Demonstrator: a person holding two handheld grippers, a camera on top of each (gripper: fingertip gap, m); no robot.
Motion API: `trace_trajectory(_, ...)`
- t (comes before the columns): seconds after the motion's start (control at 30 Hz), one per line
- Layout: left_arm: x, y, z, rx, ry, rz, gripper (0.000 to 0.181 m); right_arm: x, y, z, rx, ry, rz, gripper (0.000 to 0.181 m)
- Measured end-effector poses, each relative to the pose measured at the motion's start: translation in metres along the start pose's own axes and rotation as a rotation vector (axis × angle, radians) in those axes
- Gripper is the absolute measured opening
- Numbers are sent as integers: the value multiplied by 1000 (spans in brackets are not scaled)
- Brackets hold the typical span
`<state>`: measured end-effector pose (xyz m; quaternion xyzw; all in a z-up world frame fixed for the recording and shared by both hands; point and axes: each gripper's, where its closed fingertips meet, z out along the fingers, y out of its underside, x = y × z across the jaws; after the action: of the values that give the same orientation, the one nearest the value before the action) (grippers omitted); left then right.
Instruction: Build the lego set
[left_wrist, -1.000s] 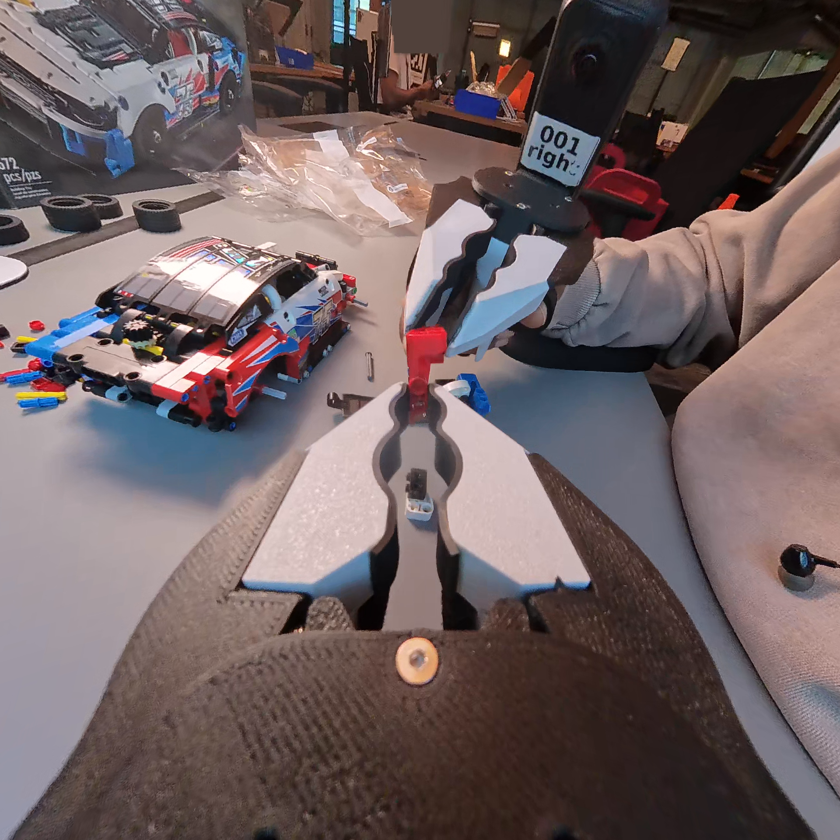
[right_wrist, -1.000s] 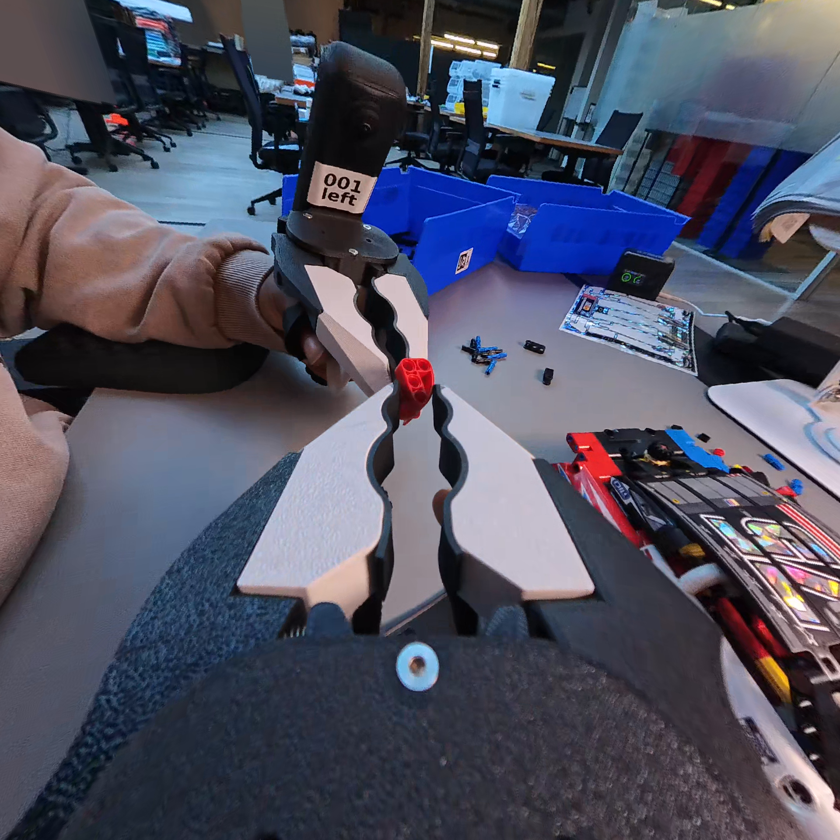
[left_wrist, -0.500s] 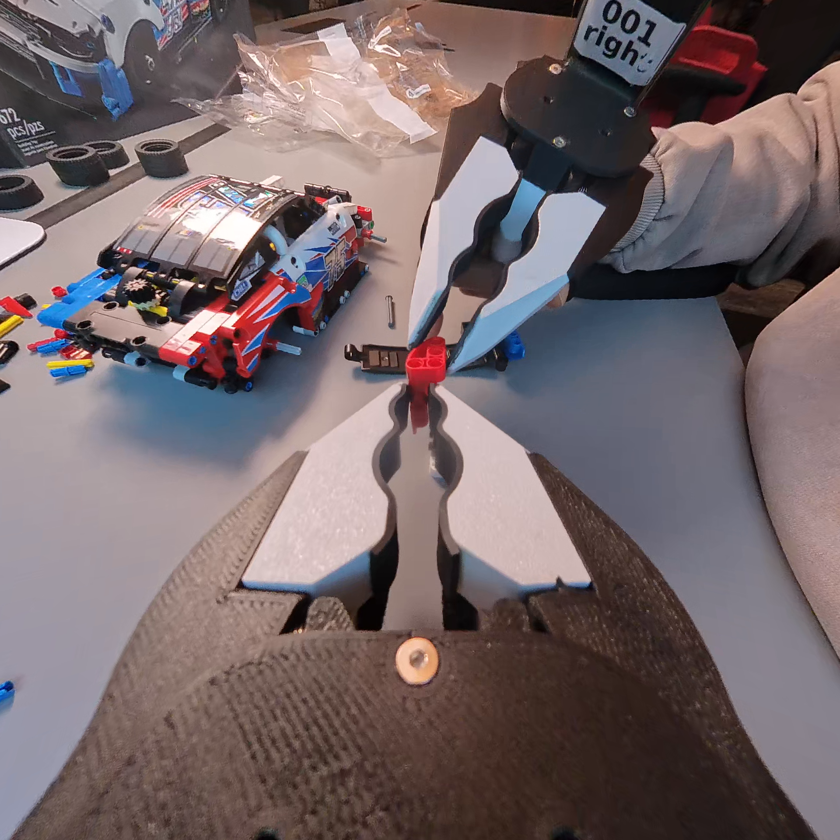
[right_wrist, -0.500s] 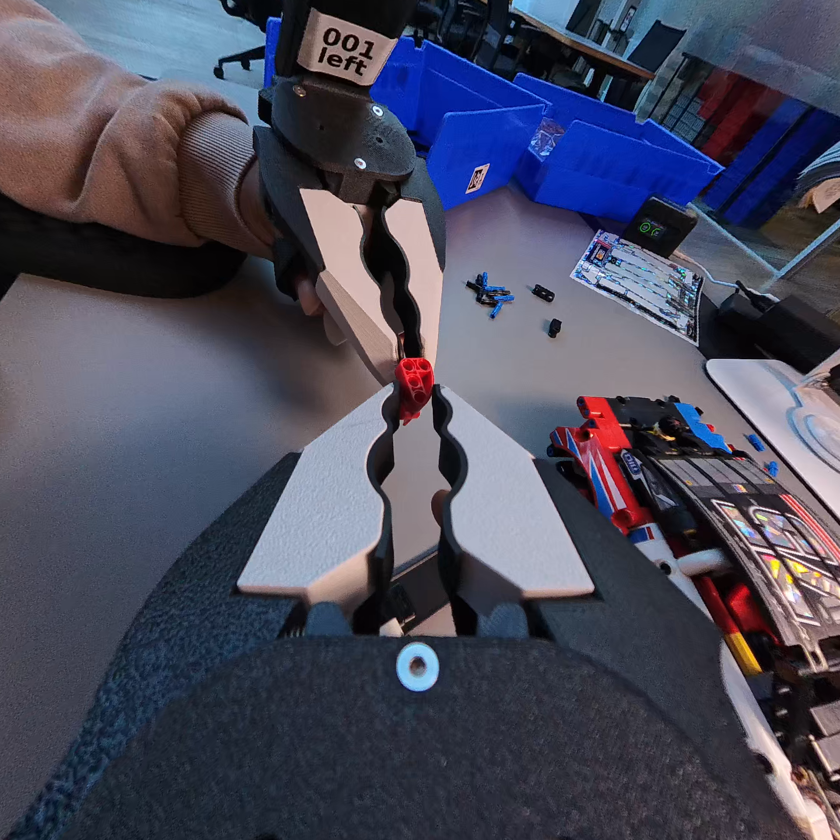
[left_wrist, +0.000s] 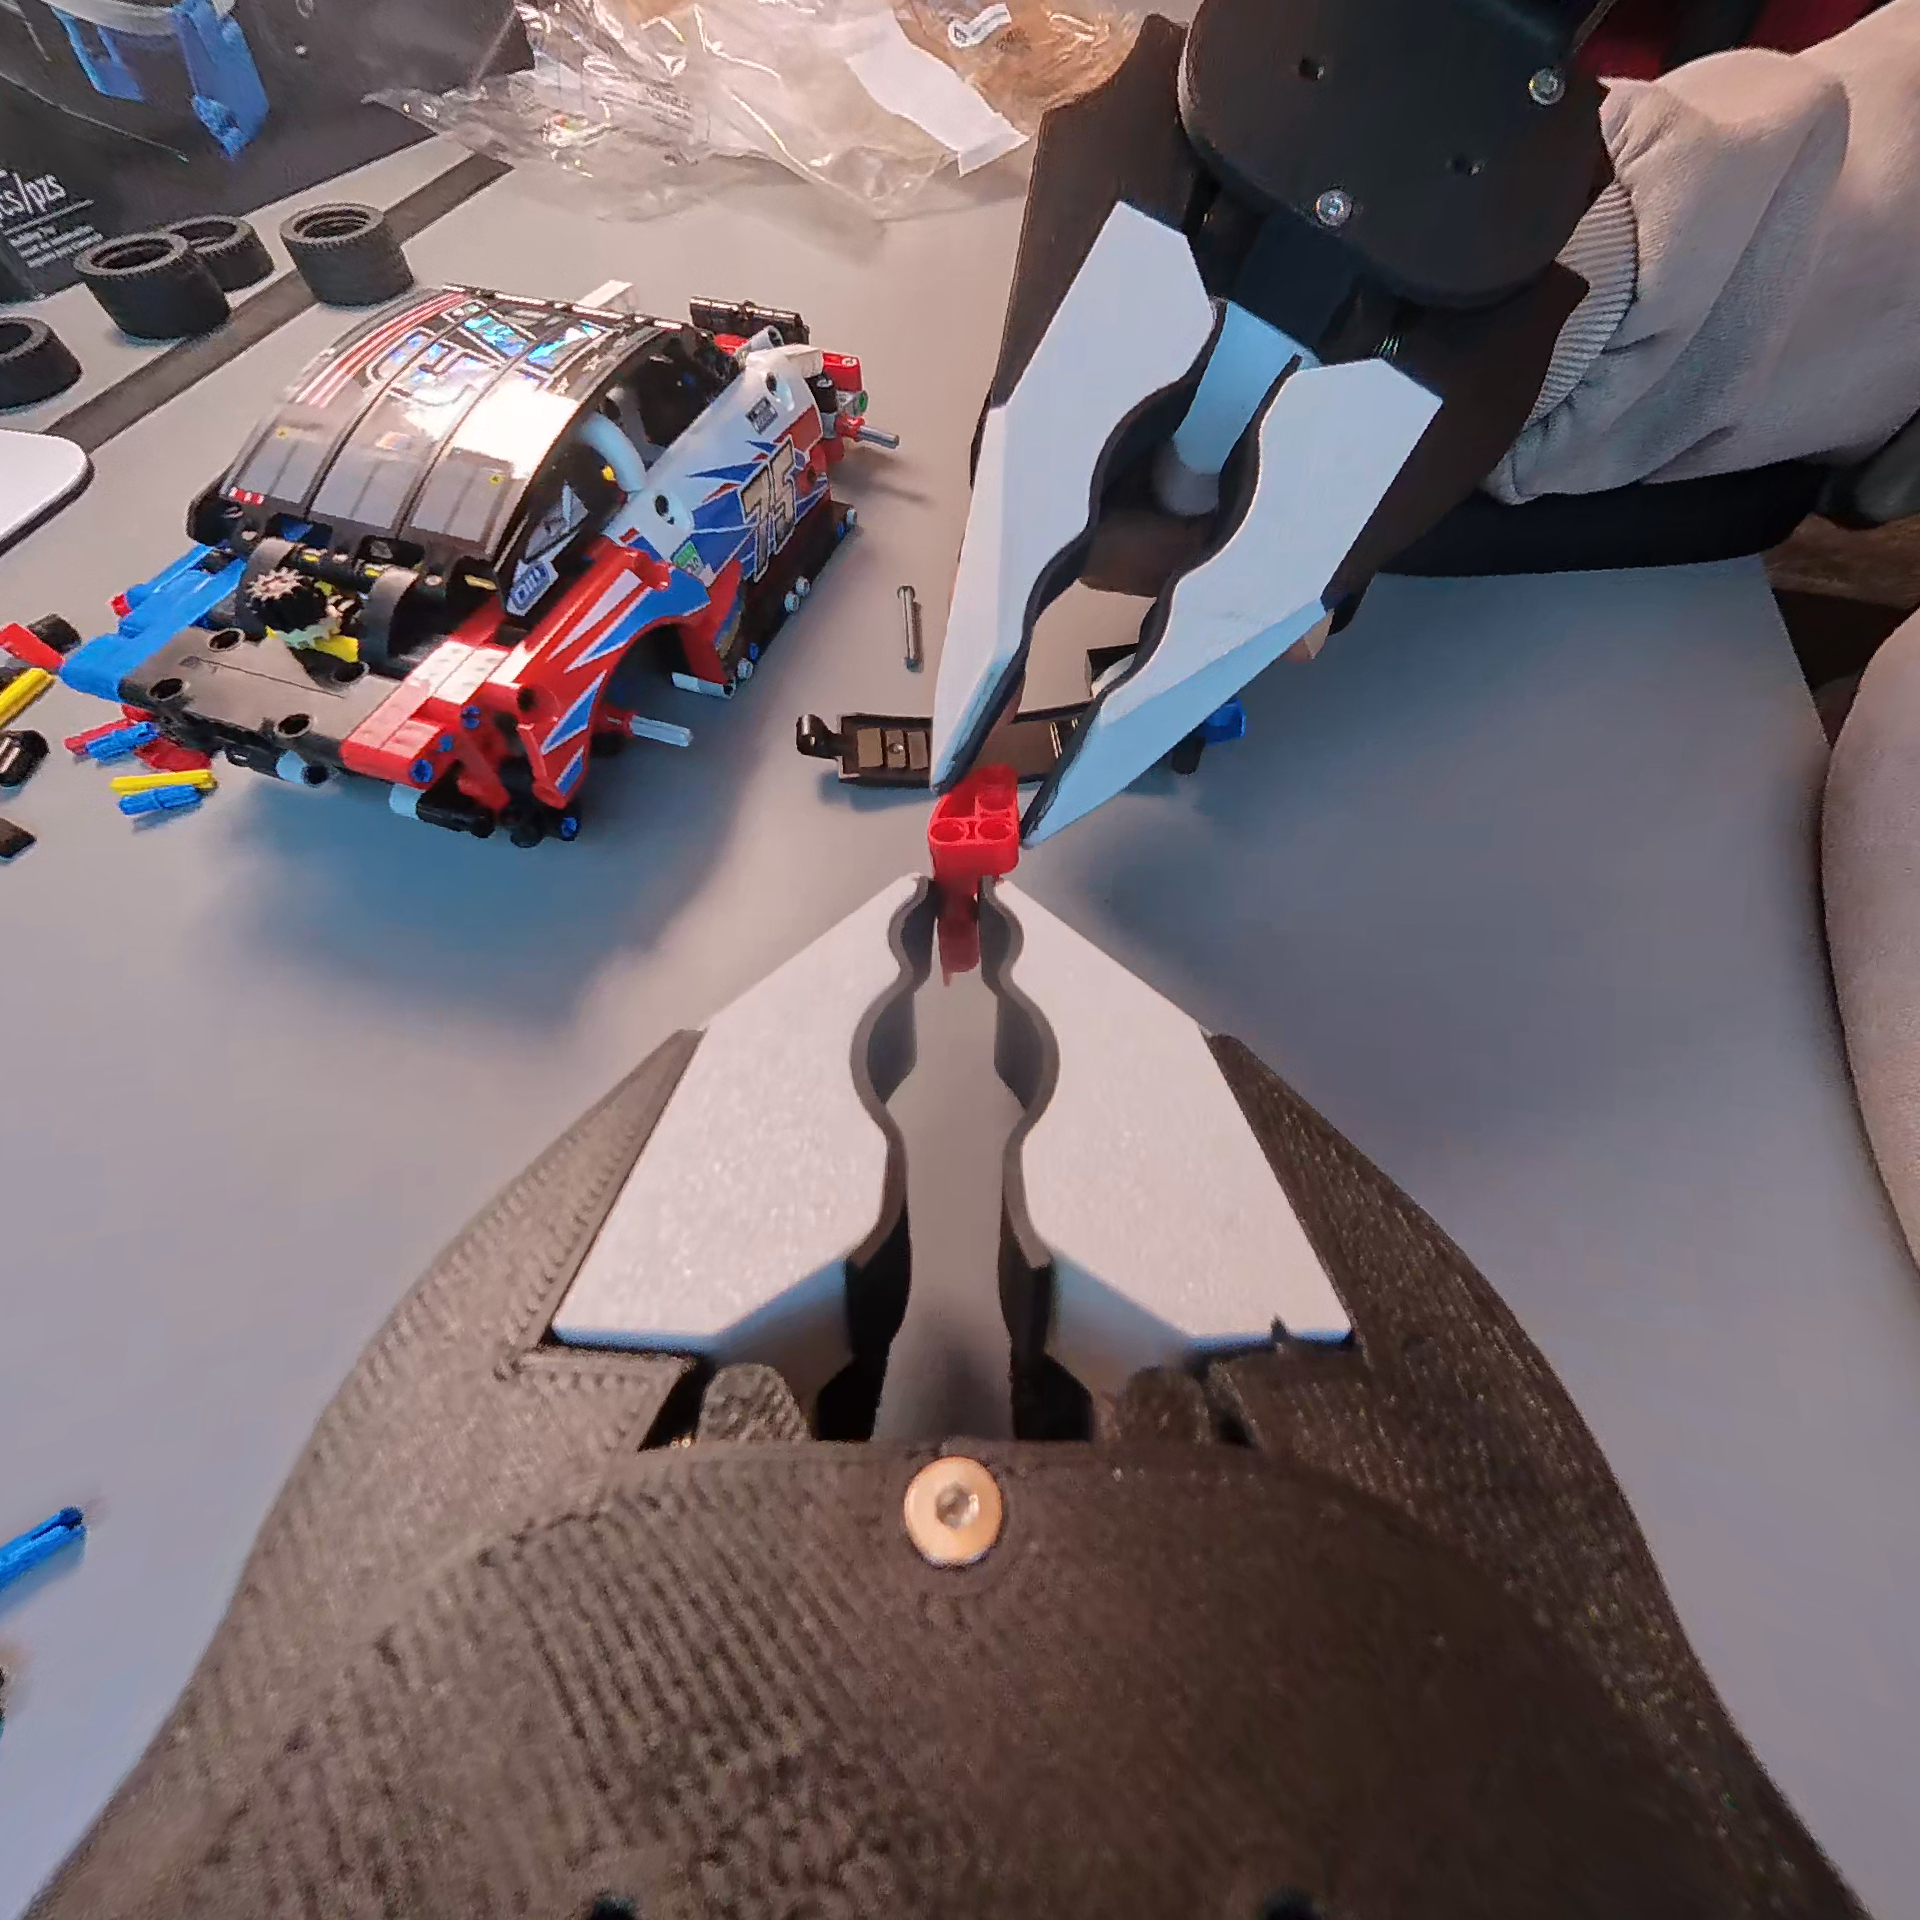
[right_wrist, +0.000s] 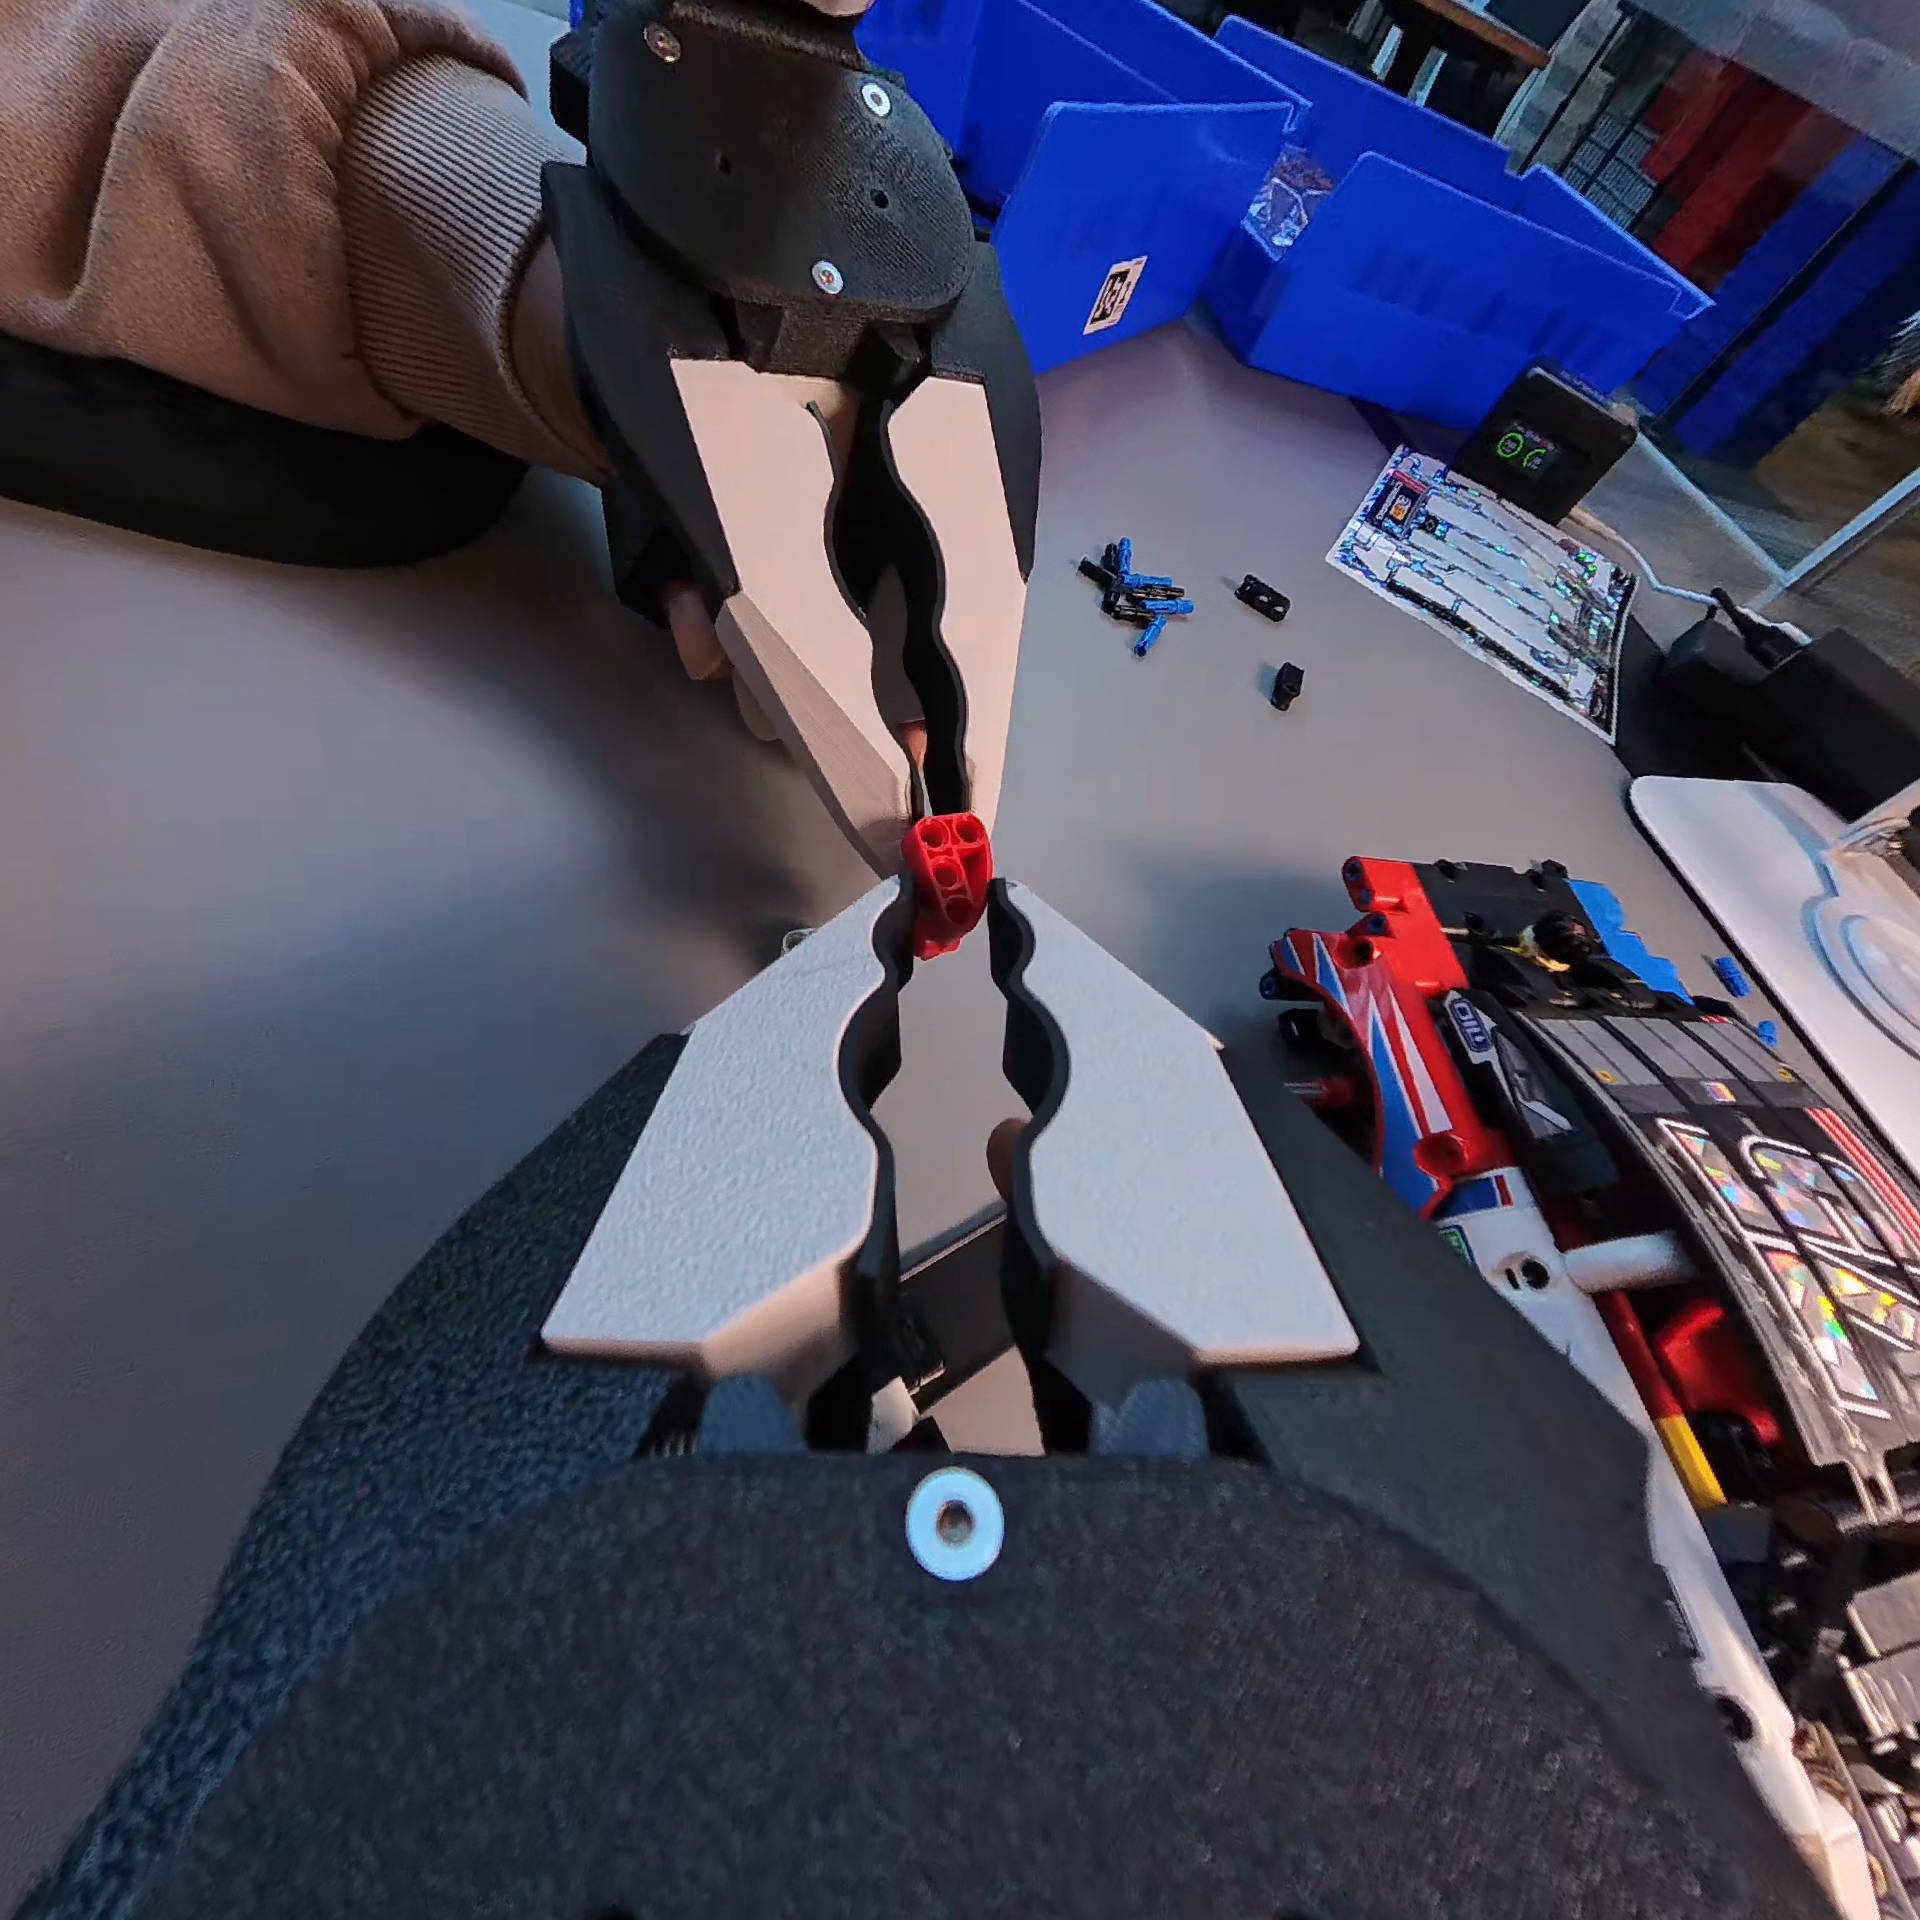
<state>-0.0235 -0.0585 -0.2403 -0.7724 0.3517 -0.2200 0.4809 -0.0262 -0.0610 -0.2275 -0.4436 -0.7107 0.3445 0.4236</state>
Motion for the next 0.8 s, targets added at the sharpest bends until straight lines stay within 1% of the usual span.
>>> trace_trajectory(0.2,-4,9,0,-57,-23,17,10,2,4,1,-21,10,-5,11)
trace_trajectory(0.37,4,17,-5,-106,67,-50,26,15,9,-5,-46,48,9,11)
trace_trajectory(0.47,12,23,-5,-143,99,-29,31,17,16,-6,-76,37,30,11)
trace_trajectory(0.57,15,28,0,-181,90,14,30,13,19,-4,-94,26,19,10)
trace_trajectory(0.7,18,36,6,-236,71,80,24,9,22,-1,-110,10,8,11)
trace_trajectory(0.8,18,36,7,-242,60,112,17,8,22,-1,-111,4,15,11)
